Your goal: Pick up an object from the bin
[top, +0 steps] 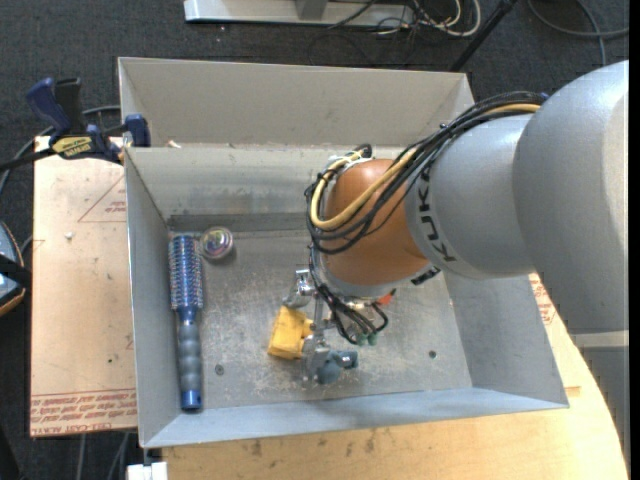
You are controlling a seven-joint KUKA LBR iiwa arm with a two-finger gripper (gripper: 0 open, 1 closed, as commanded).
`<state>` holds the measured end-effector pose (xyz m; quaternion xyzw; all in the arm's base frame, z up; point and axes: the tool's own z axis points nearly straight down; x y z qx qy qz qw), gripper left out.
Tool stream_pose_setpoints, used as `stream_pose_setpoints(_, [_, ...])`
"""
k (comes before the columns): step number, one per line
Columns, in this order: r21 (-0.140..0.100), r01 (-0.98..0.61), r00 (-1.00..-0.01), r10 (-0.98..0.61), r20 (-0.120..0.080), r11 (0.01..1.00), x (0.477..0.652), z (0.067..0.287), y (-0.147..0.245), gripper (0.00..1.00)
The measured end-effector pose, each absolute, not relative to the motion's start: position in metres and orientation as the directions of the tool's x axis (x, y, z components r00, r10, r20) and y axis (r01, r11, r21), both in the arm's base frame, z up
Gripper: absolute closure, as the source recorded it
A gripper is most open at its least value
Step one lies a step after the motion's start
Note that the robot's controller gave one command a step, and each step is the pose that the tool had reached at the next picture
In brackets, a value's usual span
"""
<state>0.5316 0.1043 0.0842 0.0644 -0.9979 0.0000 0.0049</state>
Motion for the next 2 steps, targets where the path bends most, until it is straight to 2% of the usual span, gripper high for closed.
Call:
stream_pose_setpoints(1, [0.001,-0.127,-0.992,-0.127,0.0,0.992,0.536,0.087,0.104,1.0])
stream_pose_setpoints(2, [0.0,-0.394,-0.919,-0.394,-0.011,0.919,0.553,0.261,0.141,1.0])
